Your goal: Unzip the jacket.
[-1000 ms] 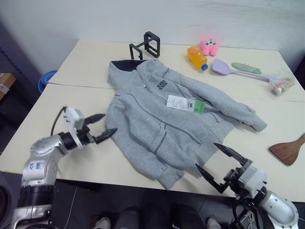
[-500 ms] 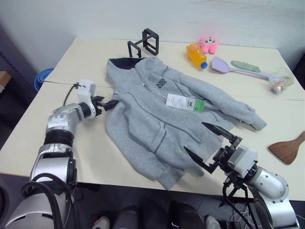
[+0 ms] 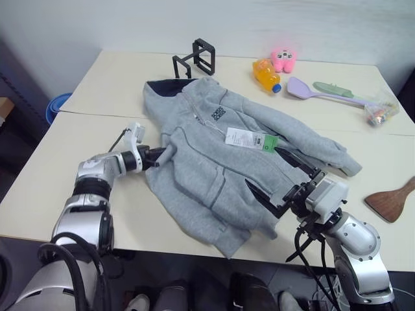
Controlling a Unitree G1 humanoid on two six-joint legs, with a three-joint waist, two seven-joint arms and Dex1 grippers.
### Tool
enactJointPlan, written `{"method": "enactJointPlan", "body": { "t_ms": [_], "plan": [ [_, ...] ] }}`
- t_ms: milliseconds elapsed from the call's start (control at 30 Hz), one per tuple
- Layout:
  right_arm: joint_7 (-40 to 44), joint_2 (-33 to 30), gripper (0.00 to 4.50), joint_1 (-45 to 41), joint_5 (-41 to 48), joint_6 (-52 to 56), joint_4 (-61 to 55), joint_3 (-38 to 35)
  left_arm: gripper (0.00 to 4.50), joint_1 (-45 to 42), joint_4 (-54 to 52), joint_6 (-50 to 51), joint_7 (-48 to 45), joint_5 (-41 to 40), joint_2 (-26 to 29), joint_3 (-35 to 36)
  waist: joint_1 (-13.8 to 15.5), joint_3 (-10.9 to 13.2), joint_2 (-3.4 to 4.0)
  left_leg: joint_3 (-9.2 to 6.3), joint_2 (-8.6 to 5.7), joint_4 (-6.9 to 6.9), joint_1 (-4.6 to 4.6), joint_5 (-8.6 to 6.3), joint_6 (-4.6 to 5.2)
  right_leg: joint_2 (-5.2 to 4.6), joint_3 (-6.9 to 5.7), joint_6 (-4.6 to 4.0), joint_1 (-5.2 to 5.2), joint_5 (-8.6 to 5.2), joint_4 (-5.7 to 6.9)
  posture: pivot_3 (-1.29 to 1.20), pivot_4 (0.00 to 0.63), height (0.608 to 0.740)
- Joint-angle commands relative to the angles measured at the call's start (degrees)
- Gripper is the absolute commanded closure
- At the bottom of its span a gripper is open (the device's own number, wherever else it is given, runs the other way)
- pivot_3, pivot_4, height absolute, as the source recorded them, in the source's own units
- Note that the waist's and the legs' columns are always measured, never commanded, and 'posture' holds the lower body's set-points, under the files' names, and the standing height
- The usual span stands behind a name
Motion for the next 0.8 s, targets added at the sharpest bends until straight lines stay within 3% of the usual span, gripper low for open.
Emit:
{"method": "enactJointPlan", "body": {
  "t_ms": [33, 133, 333, 533, 700, 800],
  "plan": [
    [1.5, -2.3, 0.00, 1.5, 2.1, -0.1, -1.0, -3.0, 4.49, 14.0, -27.9, 15.3, -0.1, -7.4, 2.9, 1.4, -0.9, 0.0, 0.00, 0.01, 0.02, 0.00, 0.00, 0.00, 0.00, -0.01, 0.04, 0.00, 0.00, 0.00, -0.02, 0.00, 0.150, 0.740],
    [3.1, -4.2, 0.00, 3.2, 3.8, 0.5, -0.7, -4.3, 4.49, 25.8, -48.5, 25.3, 3.9, -13.6, 4.7, 6.0, -1.1, 0.0, -0.02, -0.13, 0.08, -0.01, -0.02, -0.02, -0.02, -0.08, 0.34, 0.00, 0.01, 0.00, -0.04, 0.00, 0.150, 0.740],
    [10.5, -11.0, 0.00, 10.8, 9.3, 4.9, -0.3, -8.5, 4.49, 43.5, -72.4, 34.3, 7.1, -22.3, 7.5, 14.4, -0.2, 0.0, 0.00, -0.18, 0.14, 0.04, 0.06, -0.03, -0.04, -0.28, 0.60, -0.02, 0.12, -0.01, -0.10, 0.00, 0.150, 0.740],
    [12.3, -15.4, 0.00, 16.9, 12.3, 11.9, 1.3, -14.1, 4.49, 58.7, -80.5, 33.6, 3.1, -30.7, 9.3, 23.1, -0.1, 0.0, 0.00, -0.20, 0.17, 0.03, 0.05, -0.07, -0.06, -0.25, 0.95, -0.05, 0.14, -0.02, -0.23, 0.00, 0.150, 0.740],
    [12.3, -15.7, 0.00, 18.5, 12.0, 14.9, 3.1, -17.5, 4.49, 70.0, -86.6, 31.2, -2.5, -36.2, 12.0, 24.1, -0.3, 0.0, 0.02, -0.16, 0.25, 0.03, 0.08, -0.11, -0.15, -0.19, 1.02, -0.12, 0.11, -0.06, -0.22, 0.00, 0.150, 0.740],
    [13.7, -15.8, 0.00, 18.1, 11.4, 13.9, 5.4, -18.8, 4.49, 72.3, -86.2, 24.7, -4.8, -36.3, 10.4, 24.3, -0.2, 0.0, 0.02, -0.12, 0.23, 0.03, 0.08, -0.14, -0.11, -0.20, 1.05, -0.13, 0.11, -0.07, -0.40, 0.00, 0.150, 0.740]
  ]
}}
